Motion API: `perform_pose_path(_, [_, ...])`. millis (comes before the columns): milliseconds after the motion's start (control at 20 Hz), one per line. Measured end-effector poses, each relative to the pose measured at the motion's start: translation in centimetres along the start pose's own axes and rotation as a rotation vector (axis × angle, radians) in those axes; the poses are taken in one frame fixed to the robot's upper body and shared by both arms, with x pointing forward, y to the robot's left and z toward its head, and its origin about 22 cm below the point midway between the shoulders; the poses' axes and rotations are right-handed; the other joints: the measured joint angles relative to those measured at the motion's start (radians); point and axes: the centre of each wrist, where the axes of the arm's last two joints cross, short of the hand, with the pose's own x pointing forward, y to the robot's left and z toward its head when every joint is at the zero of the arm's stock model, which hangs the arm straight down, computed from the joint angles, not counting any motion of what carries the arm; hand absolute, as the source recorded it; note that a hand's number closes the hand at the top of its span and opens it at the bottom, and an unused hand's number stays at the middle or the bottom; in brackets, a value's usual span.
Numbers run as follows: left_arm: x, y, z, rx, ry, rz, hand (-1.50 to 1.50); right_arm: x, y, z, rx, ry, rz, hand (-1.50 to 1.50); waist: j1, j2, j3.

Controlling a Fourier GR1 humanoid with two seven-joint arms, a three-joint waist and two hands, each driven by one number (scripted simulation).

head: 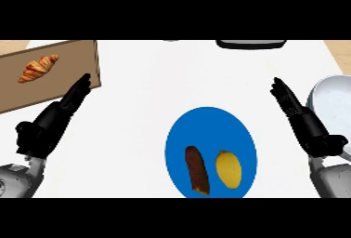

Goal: Pick the lemon from the plate and place it in the bowl

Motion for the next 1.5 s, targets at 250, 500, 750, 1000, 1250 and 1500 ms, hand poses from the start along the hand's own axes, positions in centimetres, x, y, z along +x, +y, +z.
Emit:
perform_pose_path(250, [-0.9,-1.6,-0.3,0.082,0.002,0.096,0.00,0.4,5.9,1.7,0.095,0.087,0.023,1.50,0.004,-0.019,0.005])
perform_pose_path(500, [-2.2,-2.9,-0.1,0.162,0.032,0.198,0.00,0.3,7.5,3.6,-0.084,0.069,0.207,-1.50,-0.031,-0.037,0.002])
perform_pose_path(750, [-3.1,-4.3,0.2,0.186,0.035,0.247,0.00,1.3,13.6,7.3,-0.295,-0.089,0.082,-1.50,-0.032,-0.034,0.008])
perform_pose_path(1000, [-2.7,-5.7,-0.2,0.181,0.020,0.261,0.00,4.2,15.6,10.6,-0.410,-0.196,0.135,-1.50,-0.012,-0.029,0.009])
perform_pose_path(1250, [-2.8,-5.9,-0.3,0.175,0.017,0.262,0.00,7.5,14.1,12.9,-0.467,-0.124,0.252,-1.50,-0.004,-0.026,0.007])
perform_pose_path(1500, [-2.7,-5.9,-0.7,0.168,0.009,0.263,0.00,11.1,13.4,13.2,-0.442,0.004,0.290,-1.50,0.006,-0.023,0.007])
